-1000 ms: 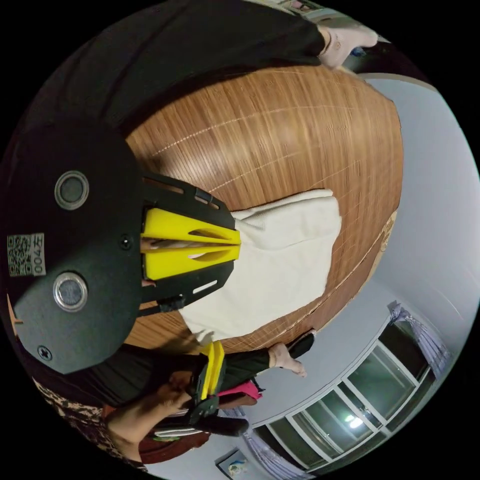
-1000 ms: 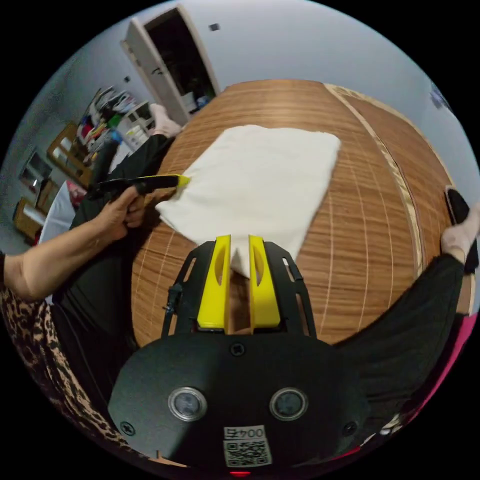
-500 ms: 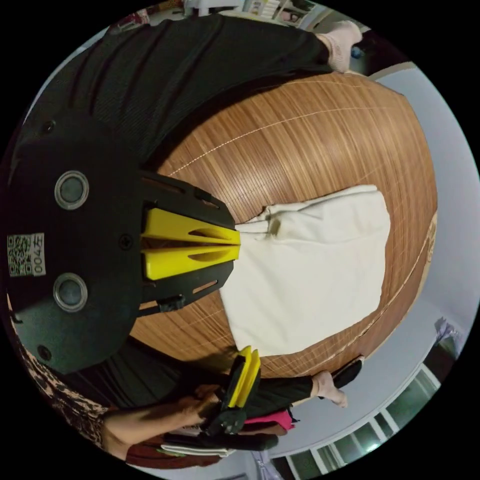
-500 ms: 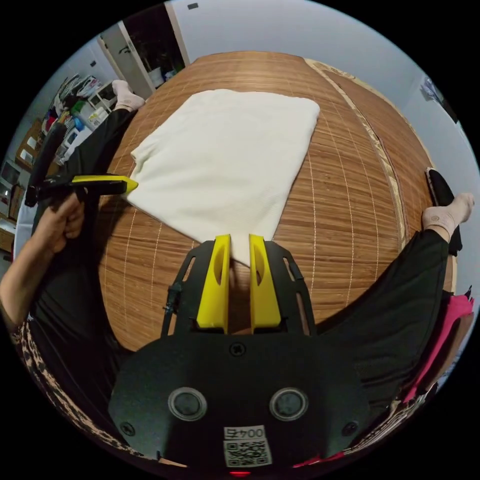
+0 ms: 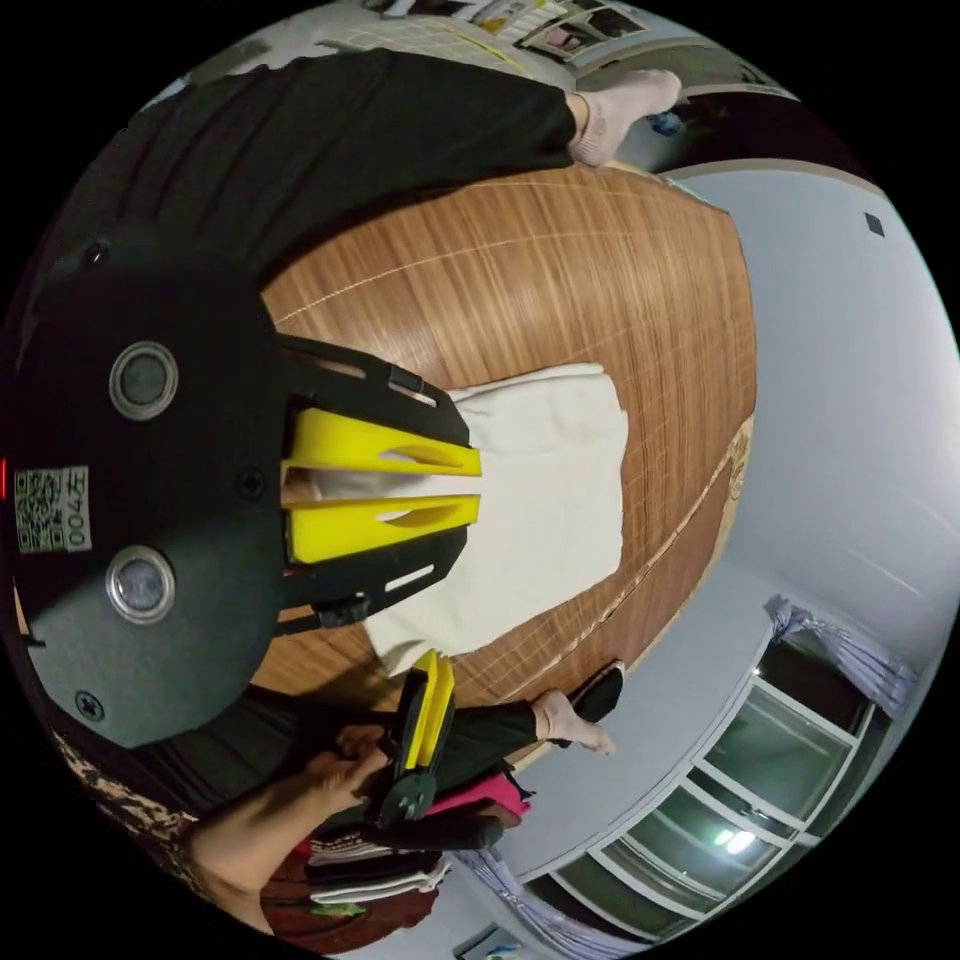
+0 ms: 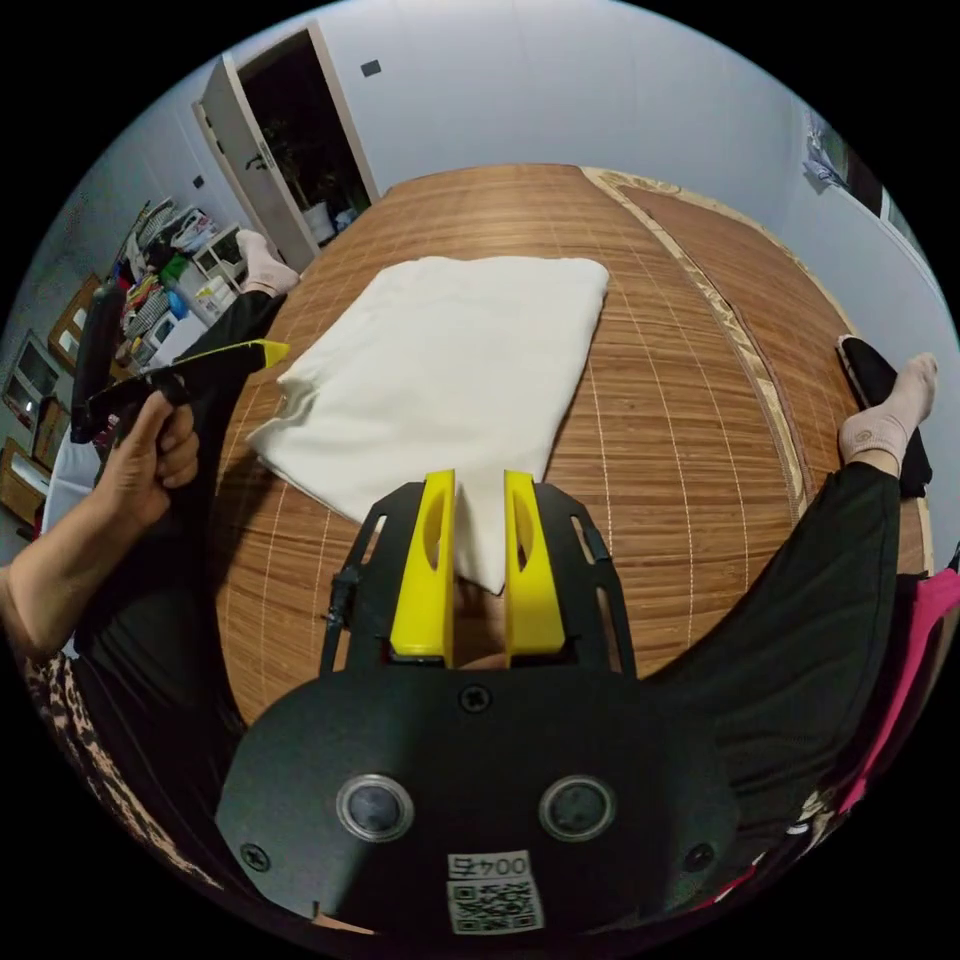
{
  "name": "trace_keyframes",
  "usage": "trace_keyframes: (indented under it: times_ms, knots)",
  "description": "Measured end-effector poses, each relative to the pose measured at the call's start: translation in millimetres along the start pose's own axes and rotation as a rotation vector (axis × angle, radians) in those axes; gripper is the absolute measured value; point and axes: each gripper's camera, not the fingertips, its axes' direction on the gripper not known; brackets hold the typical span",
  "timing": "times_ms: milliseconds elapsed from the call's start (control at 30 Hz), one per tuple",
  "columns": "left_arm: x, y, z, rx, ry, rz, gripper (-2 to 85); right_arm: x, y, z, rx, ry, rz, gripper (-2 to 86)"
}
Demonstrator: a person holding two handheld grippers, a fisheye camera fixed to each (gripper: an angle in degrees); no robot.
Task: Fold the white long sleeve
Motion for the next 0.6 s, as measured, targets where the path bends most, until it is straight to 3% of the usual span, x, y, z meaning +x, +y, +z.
trace_keyframes:
  times_ms: [167,233,433,600]
  knots:
    - [-3.6,-4.5,56.2,-0.112,-0.123,0.049,3.9,12.0,-4.6,11.0,-0.082,0.006,0.014,8.5]
    - [-9.7,4.9,54.2,-0.049,-0.139,0.077,3.1,16.5,-4.2,10.1,-0.086,-0.004,0.013,8.9]
    - [-42.2,-7.7,49.0,-0.061,-0.072,0.071,2.5,46.7,-0.7,-20.4,-0.019,-0.066,0.085,10.6]
    - [-89.6,-27.2,20.3,-0.052,0.116,-0.067,3.8,99.4,10.3,-37.1,-0.002,-0.209,0.251,11.3]
